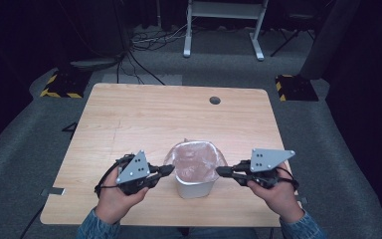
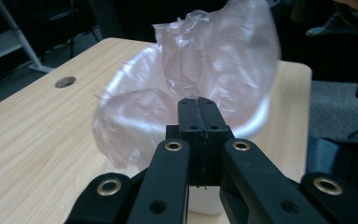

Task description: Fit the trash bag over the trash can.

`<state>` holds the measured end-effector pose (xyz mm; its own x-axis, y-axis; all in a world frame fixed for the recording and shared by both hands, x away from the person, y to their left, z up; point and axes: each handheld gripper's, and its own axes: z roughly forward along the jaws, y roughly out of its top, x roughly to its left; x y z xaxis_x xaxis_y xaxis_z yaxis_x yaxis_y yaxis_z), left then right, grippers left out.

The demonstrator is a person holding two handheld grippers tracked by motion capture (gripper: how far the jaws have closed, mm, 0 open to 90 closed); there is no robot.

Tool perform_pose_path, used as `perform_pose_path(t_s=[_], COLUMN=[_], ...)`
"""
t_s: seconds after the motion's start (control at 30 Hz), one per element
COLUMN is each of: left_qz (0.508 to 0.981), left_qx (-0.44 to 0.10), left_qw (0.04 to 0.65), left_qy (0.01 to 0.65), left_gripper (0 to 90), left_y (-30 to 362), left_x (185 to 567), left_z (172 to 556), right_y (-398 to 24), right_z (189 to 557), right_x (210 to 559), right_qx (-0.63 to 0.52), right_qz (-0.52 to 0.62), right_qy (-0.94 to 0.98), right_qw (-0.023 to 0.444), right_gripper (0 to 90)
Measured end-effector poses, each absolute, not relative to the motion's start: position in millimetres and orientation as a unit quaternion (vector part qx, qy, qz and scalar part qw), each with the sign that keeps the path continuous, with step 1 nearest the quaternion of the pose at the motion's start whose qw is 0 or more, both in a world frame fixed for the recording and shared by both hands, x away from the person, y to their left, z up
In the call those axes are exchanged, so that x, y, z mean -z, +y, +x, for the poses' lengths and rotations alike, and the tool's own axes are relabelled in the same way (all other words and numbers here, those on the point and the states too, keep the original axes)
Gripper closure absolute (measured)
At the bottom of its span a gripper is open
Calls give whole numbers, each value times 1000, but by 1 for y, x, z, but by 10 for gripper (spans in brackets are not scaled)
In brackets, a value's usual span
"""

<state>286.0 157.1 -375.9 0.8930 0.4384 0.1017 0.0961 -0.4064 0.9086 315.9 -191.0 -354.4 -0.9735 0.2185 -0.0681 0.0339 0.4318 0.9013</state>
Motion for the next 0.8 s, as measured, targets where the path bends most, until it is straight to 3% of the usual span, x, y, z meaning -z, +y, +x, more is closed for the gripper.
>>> perform_pose_path(t_s=[0.2, 0.43, 0.53, 0.6, 0.8], left_qz=[845, 858, 856, 845, 809], left_qx=[-164, -140, -139, -144, -150], left_qw=[494, 477, 481, 497, 543], left_qy=[124, 129, 130, 136, 169], left_gripper=[900, 900, 900, 888, 494], left_y=[143, 144, 145, 148, 159], left_x=[385, 403, 404, 401, 393], left_z=[269, 270, 269, 268, 271], right_y=[-198, -191, -190, -197, -201], right_z=[300, 300, 300, 300, 321], right_x=[370, 397, 398, 382, 343], right_qx=[-509, -459, -464, -496, -552], right_qz=[67, 67, 71, 75, 118], right_qy=[855, 885, 882, 862, 818], right_qw=[72, 45, 44, 65, 115], right_gripper=[900, 900, 853, 703, 343])
